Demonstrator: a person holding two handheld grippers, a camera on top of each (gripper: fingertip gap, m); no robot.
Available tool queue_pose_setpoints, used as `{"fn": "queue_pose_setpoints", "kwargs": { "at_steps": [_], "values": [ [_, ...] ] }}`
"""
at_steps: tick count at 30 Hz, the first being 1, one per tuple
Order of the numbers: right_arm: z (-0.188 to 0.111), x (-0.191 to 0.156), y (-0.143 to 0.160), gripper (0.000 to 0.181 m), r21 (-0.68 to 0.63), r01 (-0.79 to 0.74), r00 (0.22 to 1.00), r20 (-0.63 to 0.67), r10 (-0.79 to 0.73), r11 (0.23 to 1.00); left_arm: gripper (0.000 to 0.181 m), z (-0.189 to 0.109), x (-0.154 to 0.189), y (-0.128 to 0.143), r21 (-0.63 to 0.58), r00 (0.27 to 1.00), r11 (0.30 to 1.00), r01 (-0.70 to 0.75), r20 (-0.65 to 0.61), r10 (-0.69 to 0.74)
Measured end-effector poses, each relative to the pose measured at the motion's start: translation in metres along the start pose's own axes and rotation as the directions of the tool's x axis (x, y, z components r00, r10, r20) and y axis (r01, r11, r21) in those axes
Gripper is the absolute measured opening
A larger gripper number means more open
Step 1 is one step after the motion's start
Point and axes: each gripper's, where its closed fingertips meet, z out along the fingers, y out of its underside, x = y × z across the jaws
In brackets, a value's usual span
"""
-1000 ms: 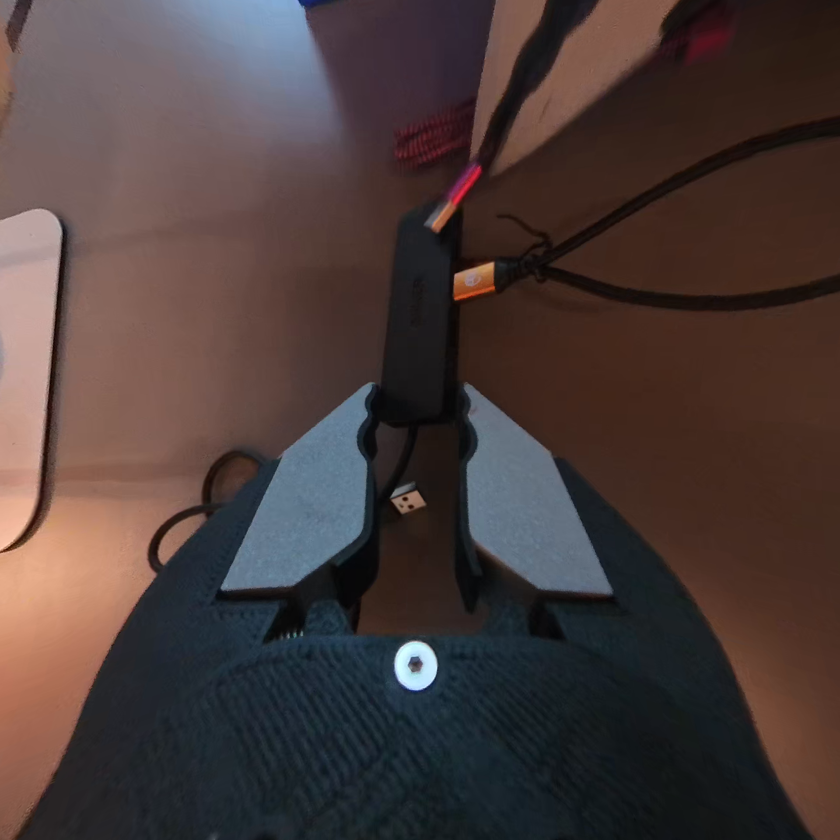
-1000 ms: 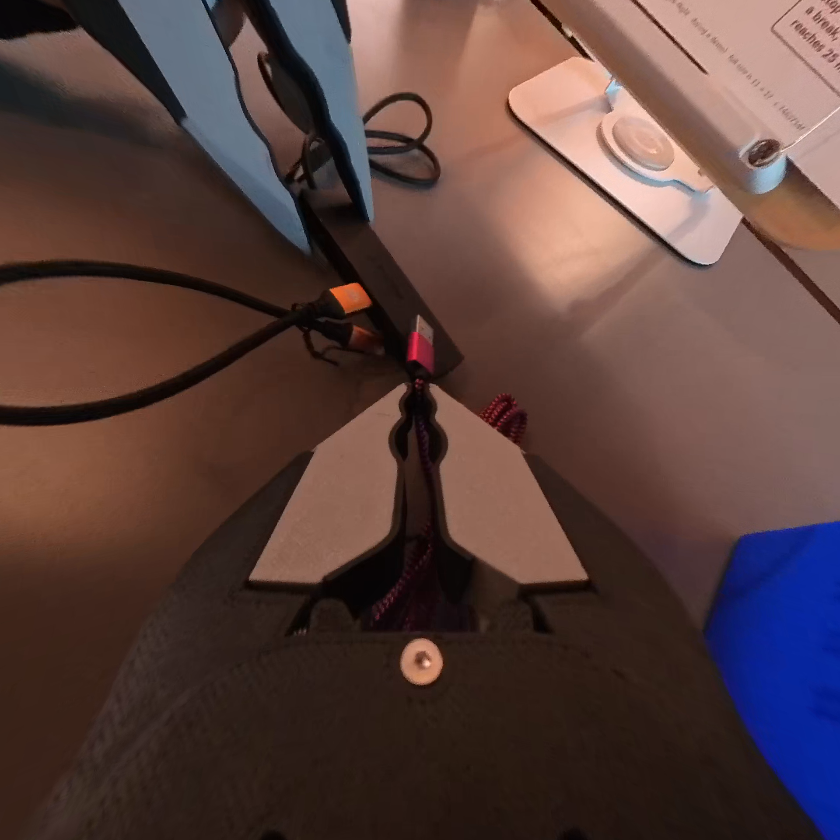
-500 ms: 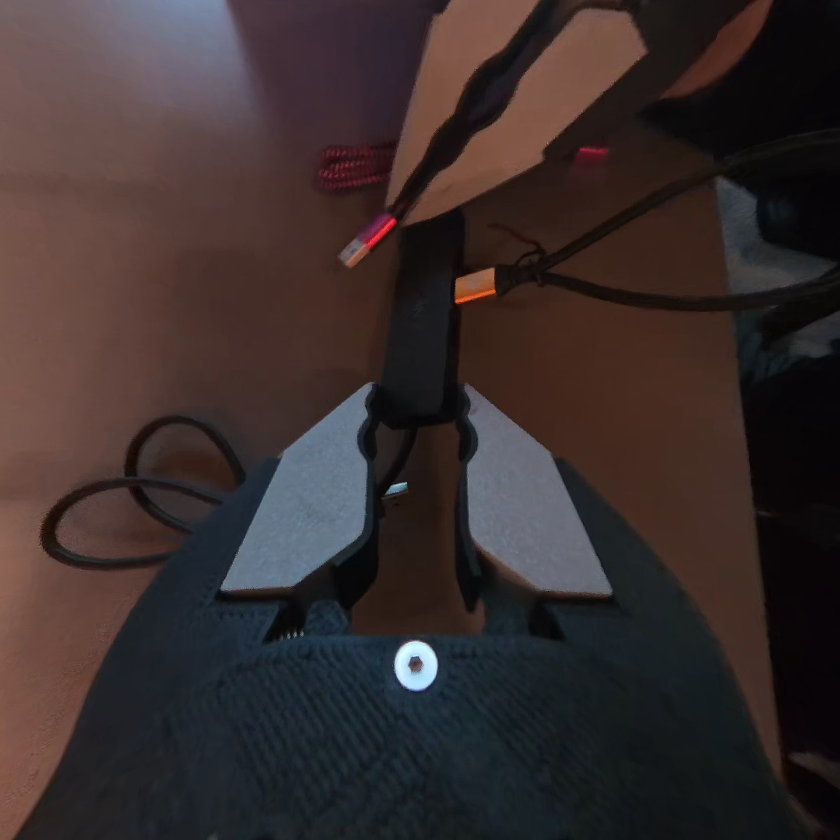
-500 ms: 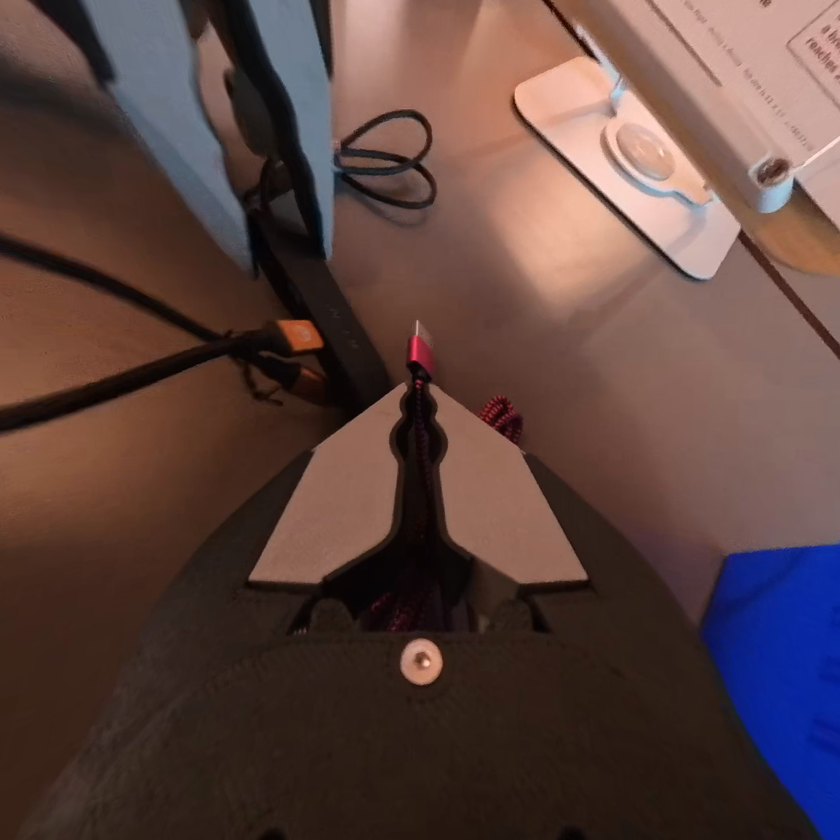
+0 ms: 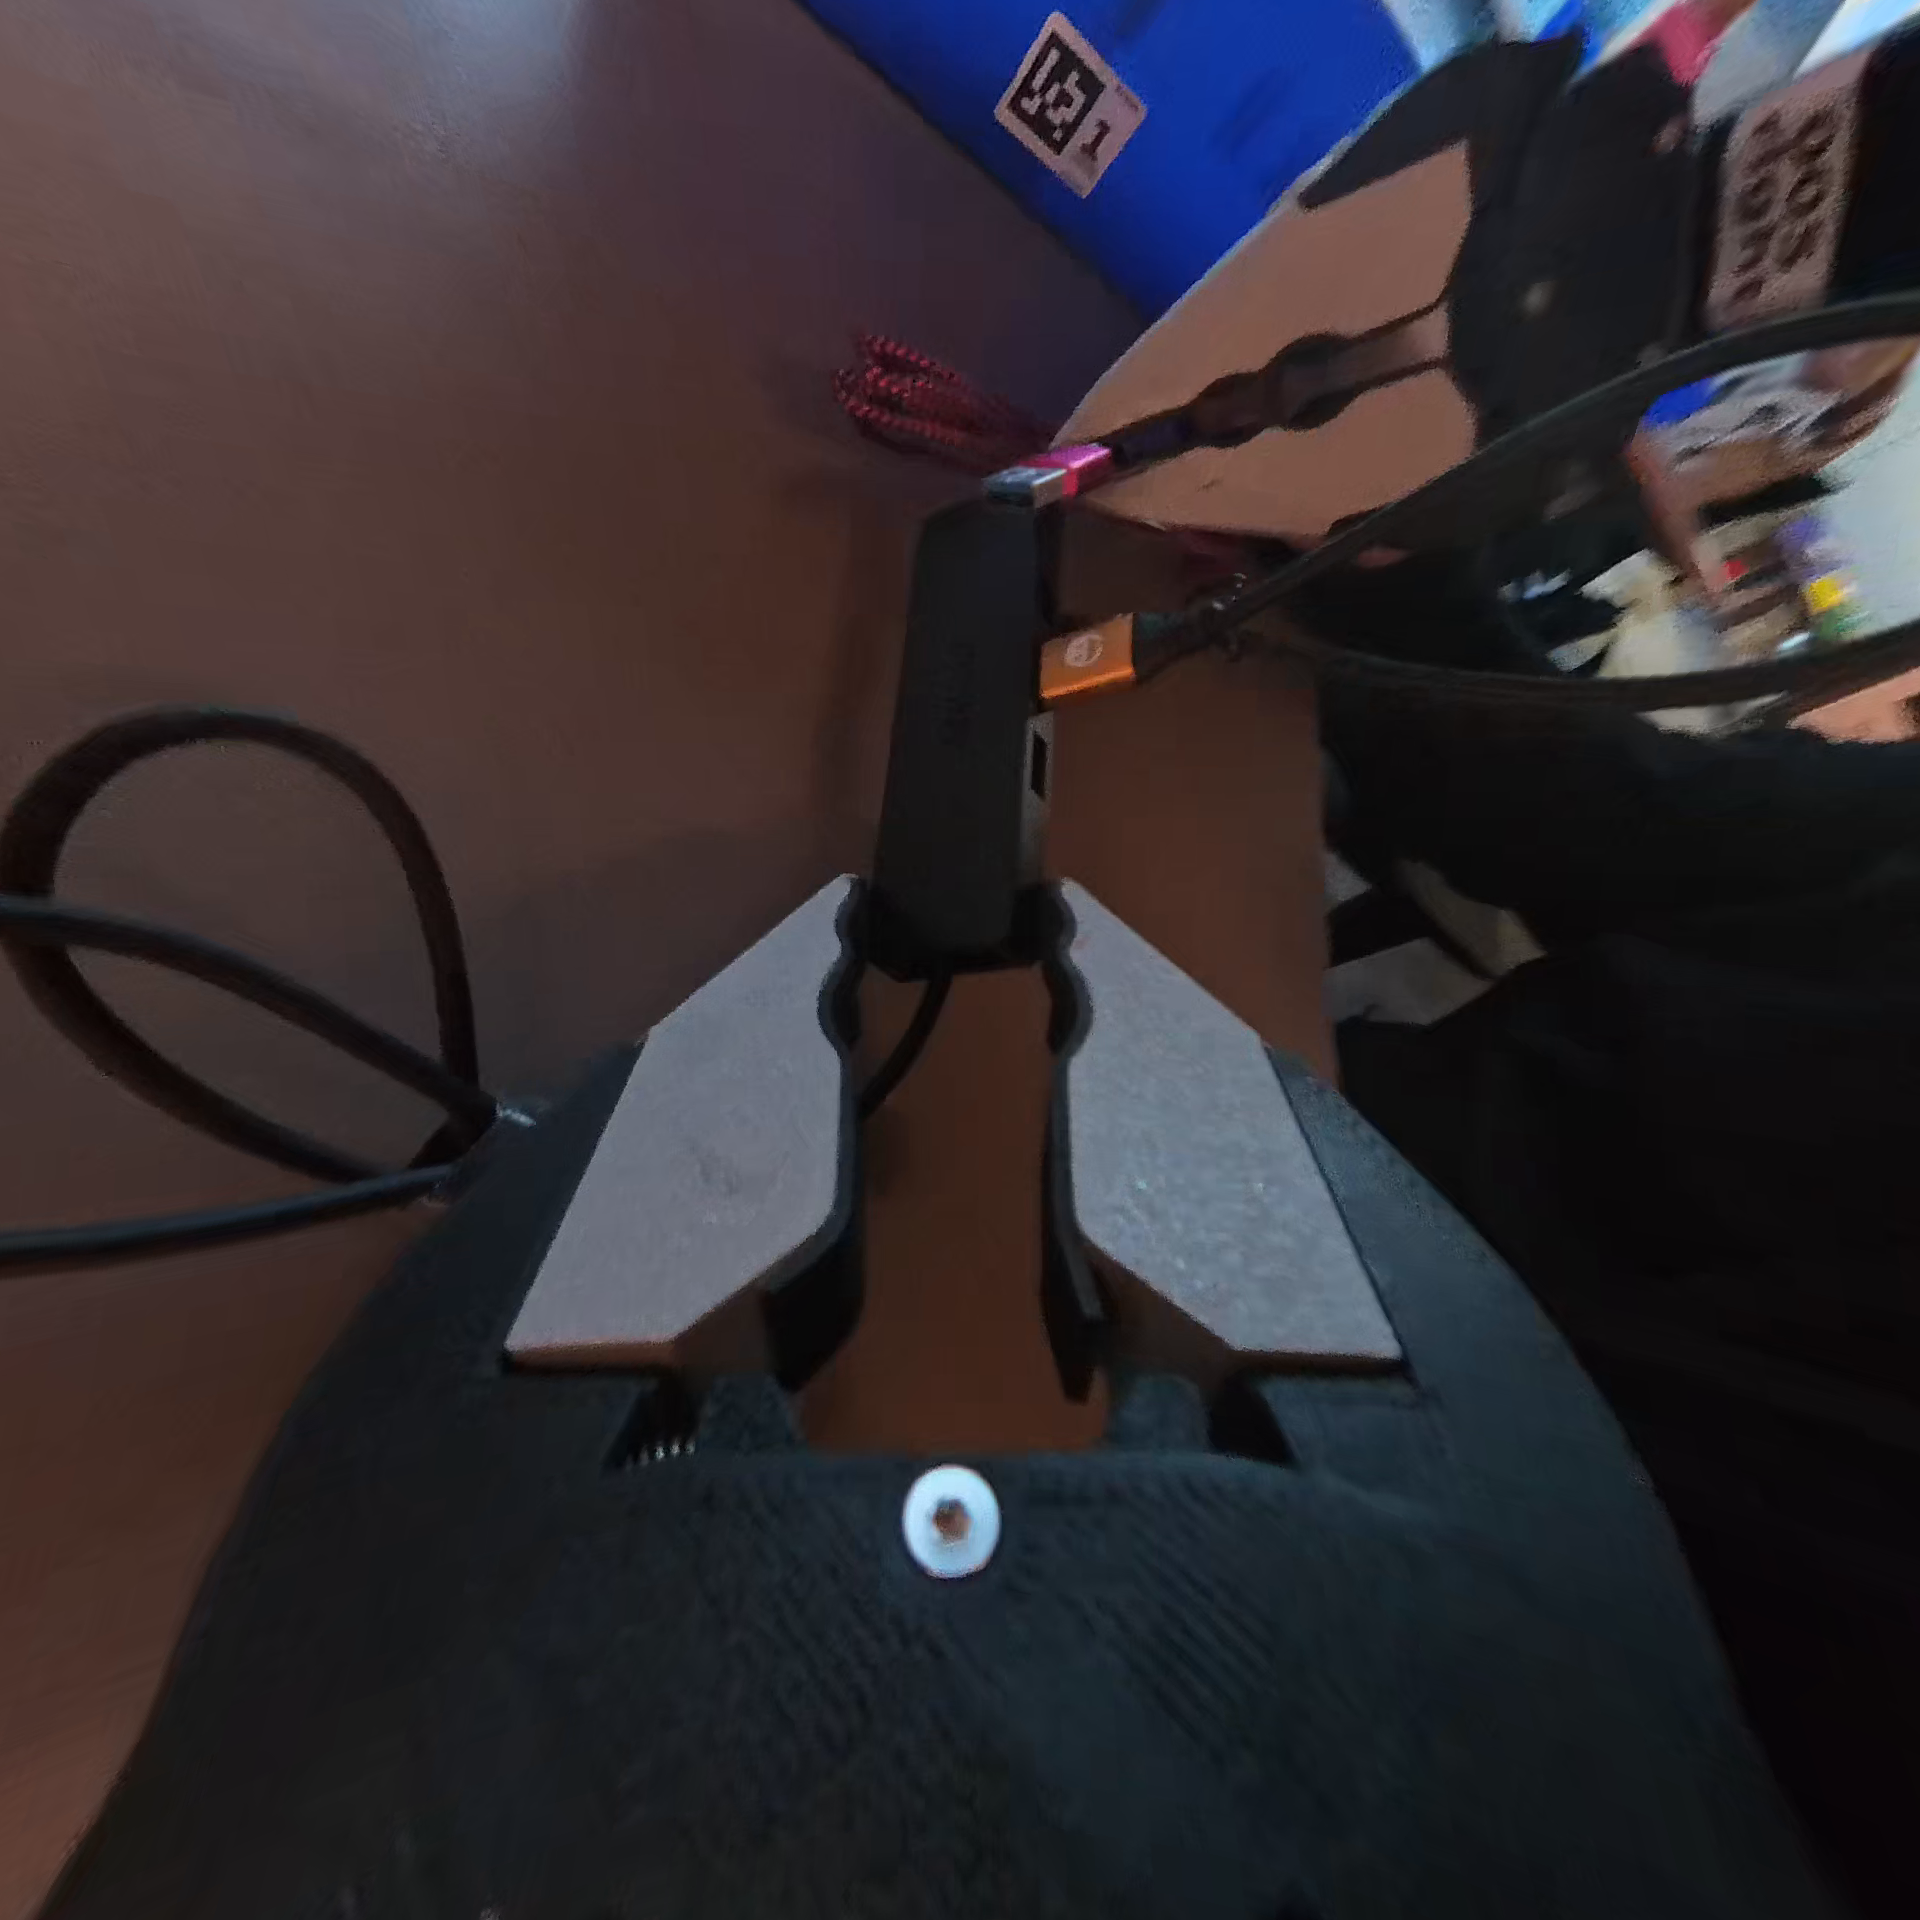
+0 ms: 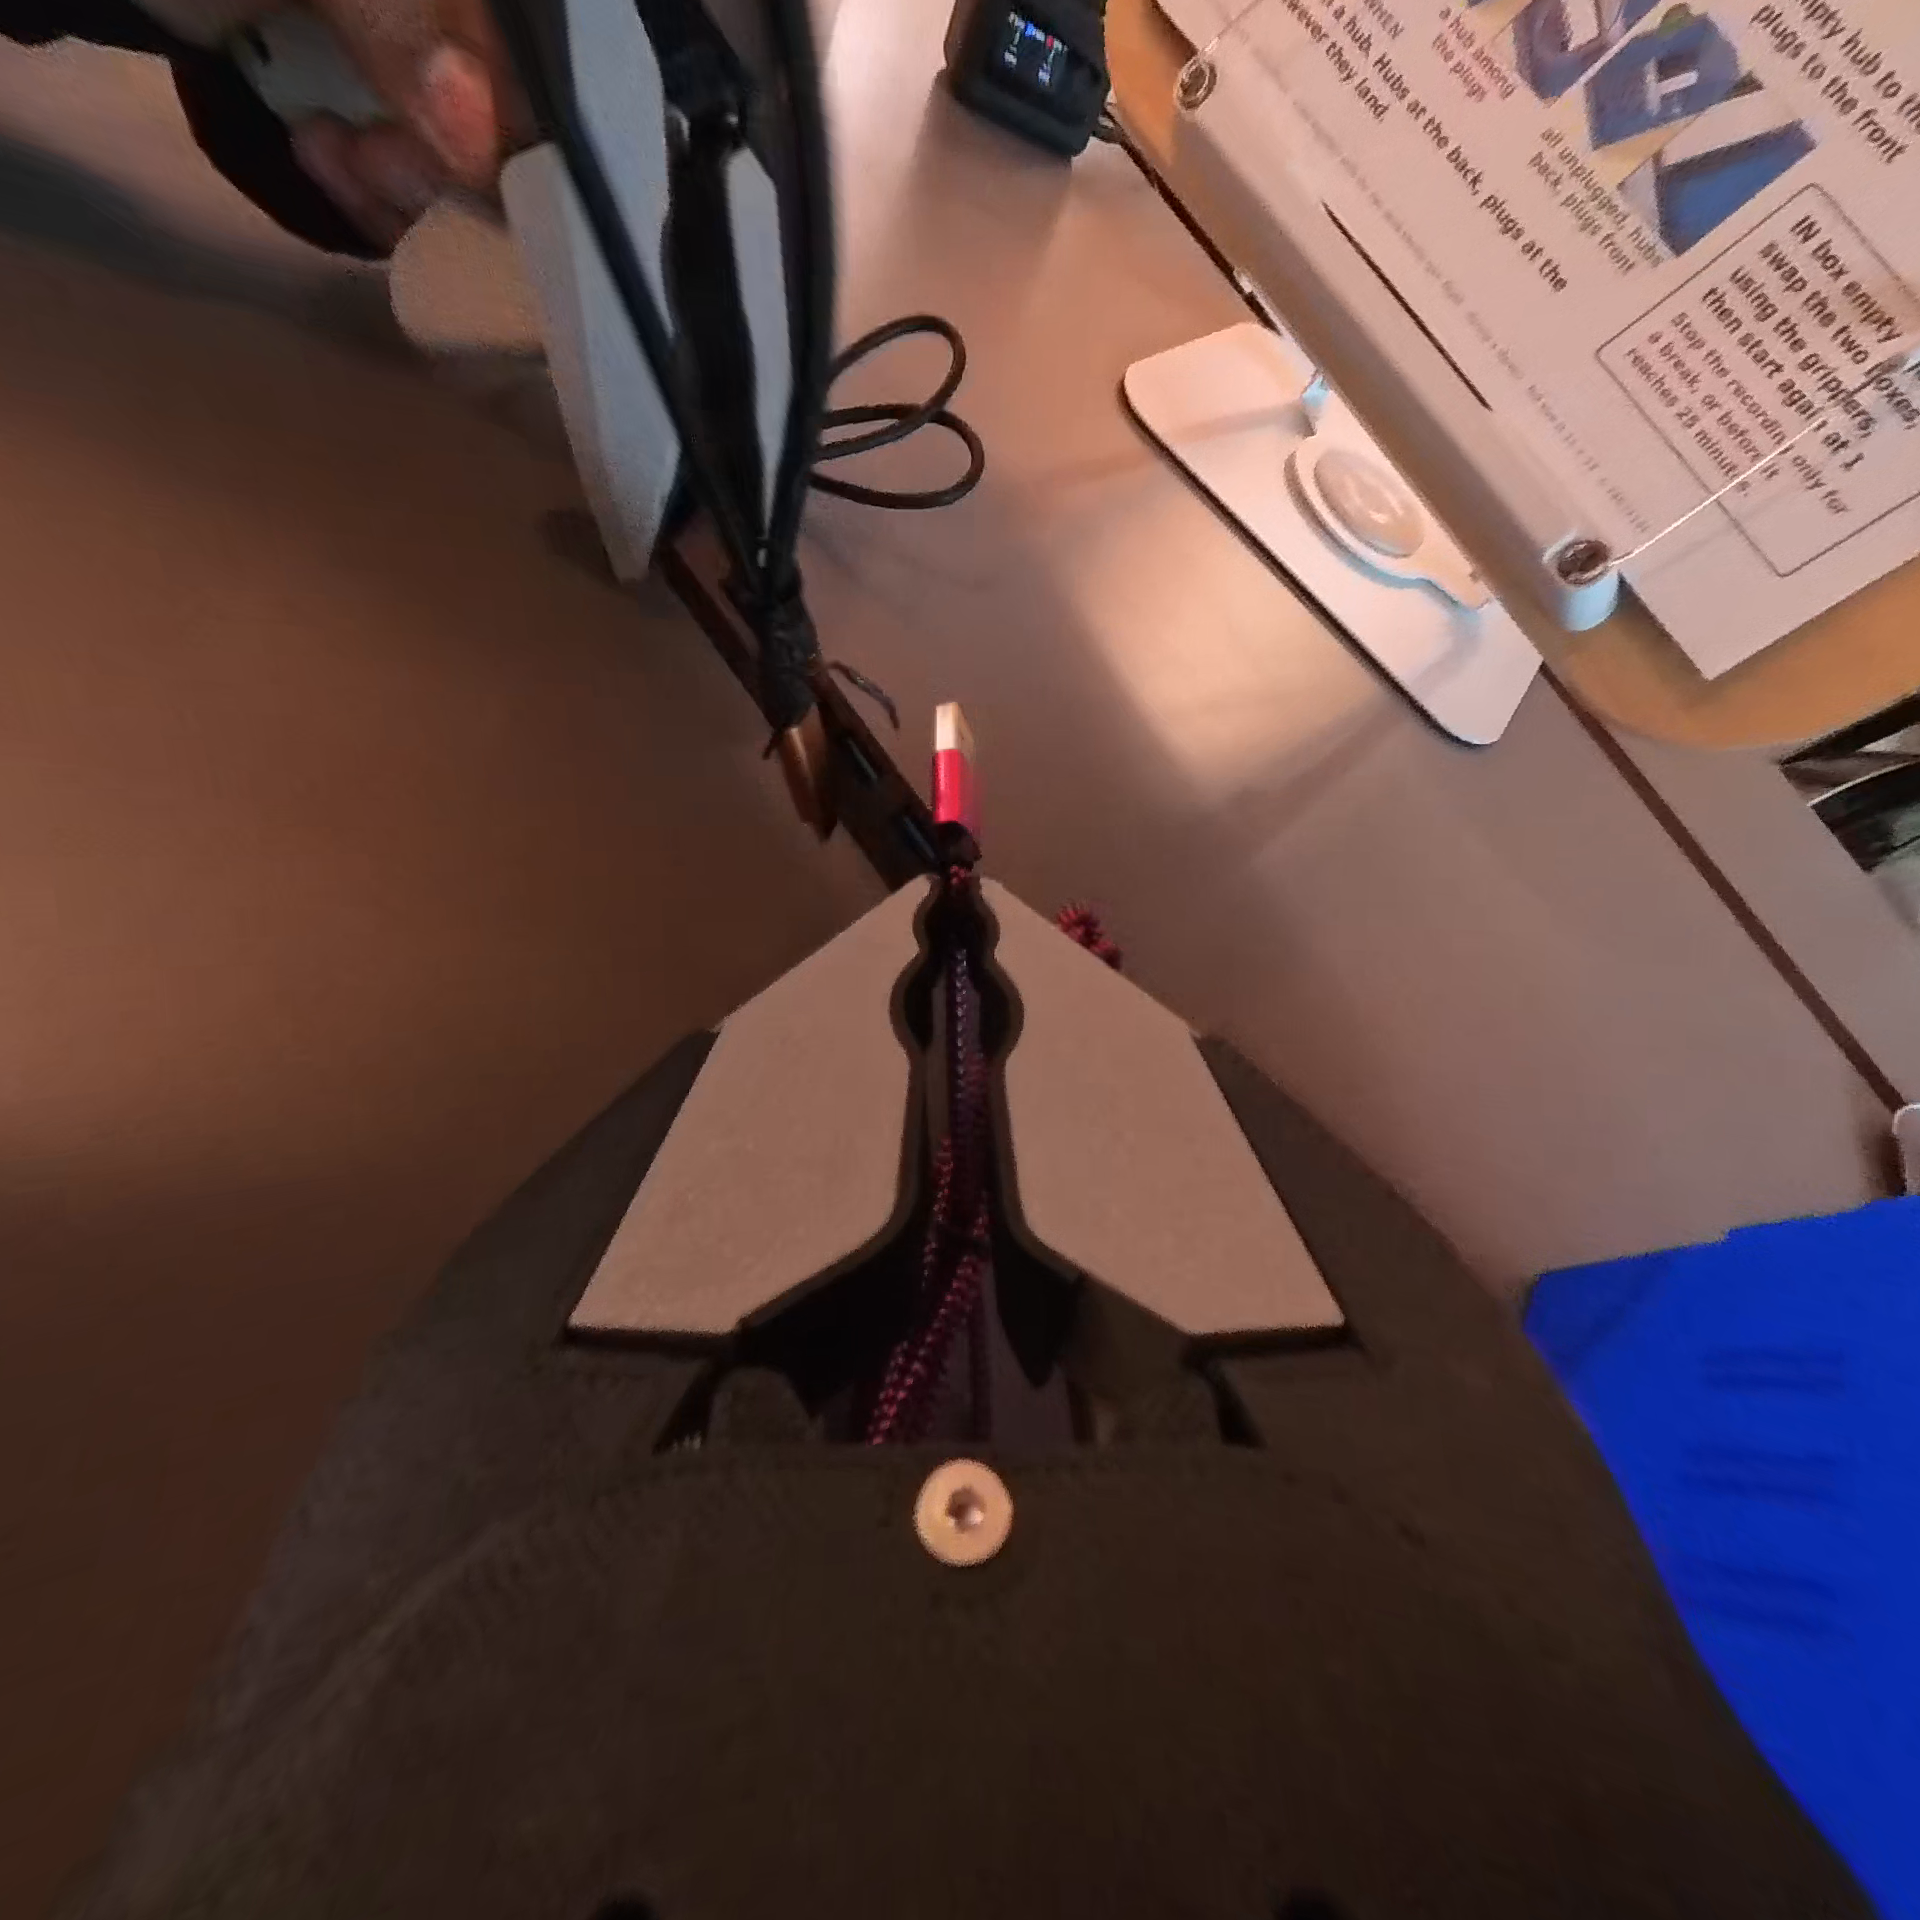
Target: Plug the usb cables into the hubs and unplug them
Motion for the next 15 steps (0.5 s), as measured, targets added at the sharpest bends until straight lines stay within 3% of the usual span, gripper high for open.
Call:
{"fn": "queue_pose_setpoints", "kwargs": {
  "at_steps": [2, 6, 15],
  "values": [
    [0.003, 0.0, 0.0, 0.0, -0.013, 0.02, 1.0, -0.012, -0.021, 1.0, 0.032, -0.001, -0.001, 0.0, 0.009, 0.998, 0.998, 0.057, -0.037, -0.056],
    [0.015, -0.005, 0.005, 0.001, -0.088, 0.045, 0.999, 0.006, -0.045, 0.995, 0.032, -0.001, -0.007, -0.002, 0.025, 0.999, 0.998, 0.053, 0.01, -0.053],
    [0.038, -0.002, 0.019, 0.0, -0.239, 0.101, 0.995, 0.012, -0.101, 0.966, 0.033, -0.006, -0.012, -0.006, 0.025, 0.996, 0.998, -0.051, 0.079, 0.049]
  ]
}}
